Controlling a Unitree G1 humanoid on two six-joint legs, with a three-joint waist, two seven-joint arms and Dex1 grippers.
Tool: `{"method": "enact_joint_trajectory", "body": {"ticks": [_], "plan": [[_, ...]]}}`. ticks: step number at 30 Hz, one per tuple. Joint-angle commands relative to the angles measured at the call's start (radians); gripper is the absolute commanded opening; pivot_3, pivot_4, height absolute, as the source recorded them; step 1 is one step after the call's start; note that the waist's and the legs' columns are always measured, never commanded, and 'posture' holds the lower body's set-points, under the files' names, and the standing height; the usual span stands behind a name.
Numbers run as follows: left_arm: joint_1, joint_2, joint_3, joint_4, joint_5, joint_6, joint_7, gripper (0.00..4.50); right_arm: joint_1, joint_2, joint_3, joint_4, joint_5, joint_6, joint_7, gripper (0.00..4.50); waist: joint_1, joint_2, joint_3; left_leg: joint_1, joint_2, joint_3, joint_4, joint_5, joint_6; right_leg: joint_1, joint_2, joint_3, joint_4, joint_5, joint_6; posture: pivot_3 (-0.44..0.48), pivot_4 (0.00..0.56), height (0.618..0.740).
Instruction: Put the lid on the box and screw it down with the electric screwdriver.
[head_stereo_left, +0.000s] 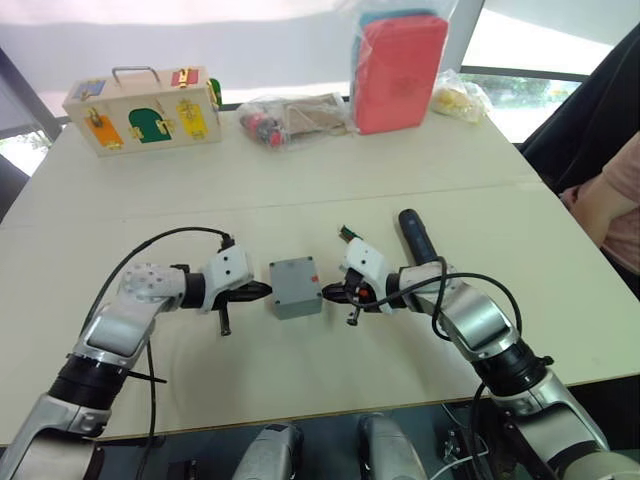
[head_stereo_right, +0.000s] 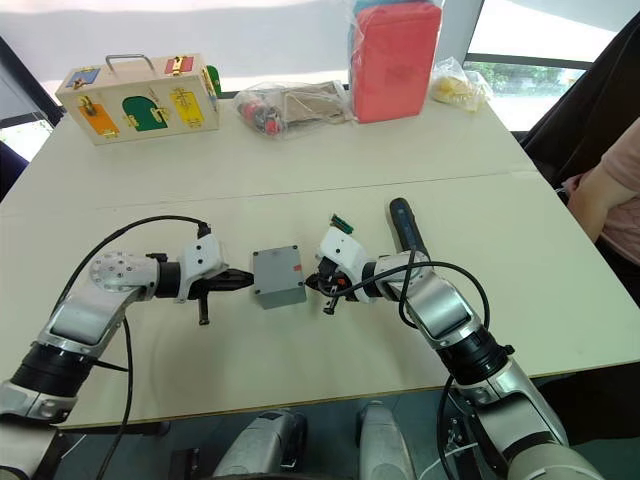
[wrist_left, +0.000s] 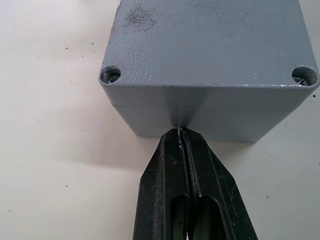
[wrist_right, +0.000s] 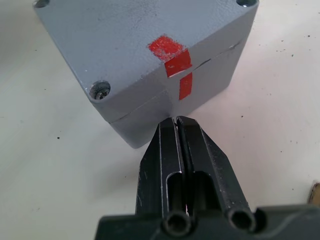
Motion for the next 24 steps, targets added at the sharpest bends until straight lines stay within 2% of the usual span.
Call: {"method": "enact_joint_trajectory", "body": {"ticks": [1,7,11,17,20,24], "plan": [[-0.021,-0.005,0.01,-0.005,0.002,-0.024,0.001,0.0,-0.002,0.002,-0.019,-0.055,0.013,0.0,-0.007,0.02,0.0,0.0,0.0,0.0,0.0,0.0,0.0,0.0,0.0,0.0,0.0,0.0,0.0,0.0,0.0,0.0,0.15,0.74],[-0.013,0.012,0.033,-0.032,-0.019,-0.004,-0.006,0.0,-0.015,-0.024,-0.039,-0.074,0.001,-0.009,-0.025,0.02,0.001,0.0,0.0,0.0,0.0,0.0,0.0,0.0,0.0,0.0,0.0,0.0,0.0,0.0,0.0,0.0,0.15,0.74],[0.005,0.049,0.105,-0.107,-0.086,0.052,-0.014,0.0,-0.065,-0.024,-0.118,-0.053,0.002,-0.018,-0.079,0.02,-0.001,0.0,0.0,0.0,0.0,0.0,0.0,0.0,0.0,0.0,0.0,0.0,0.0,0.0,0.0,0.0,0.15,0.74],[-0.008,0.092,0.197,-0.193,-0.168,0.147,0.002,0.0,-0.158,0.037,-0.181,0.118,-0.023,-0.072,-0.181,0.02,-0.003,0.0,0.0,0.0,0.001,0.0,0.0,0.0,0.0,0.0,0.0,0.0,0.0,0.0,0.0,0.0,0.15,0.74],[-0.041,0.101,0.23,-0.197,-0.182,0.166,0.024,0.0,-0.224,0.101,-0.213,0.291,-0.031,-0.117,-0.241,0.75,-0.003,0.0,0.0,0.0,0.0,0.001,0.0,0.0,0.0,0.0,0.0,0.0,0.0,0.0,0.0,0.0,0.15,0.74],[-0.072,0.079,0.232,-0.189,-0.184,0.177,0.065,0.0,-0.28,0.153,-0.218,0.447,-0.044,-0.157,-0.272,2.44,-0.002,0.0,0.0,0.0,0.0,0.0,0.0,0.0,0.0,0.0,0.0,0.0,0.0,0.0,0.0,0.0,0.15,0.74]]}}
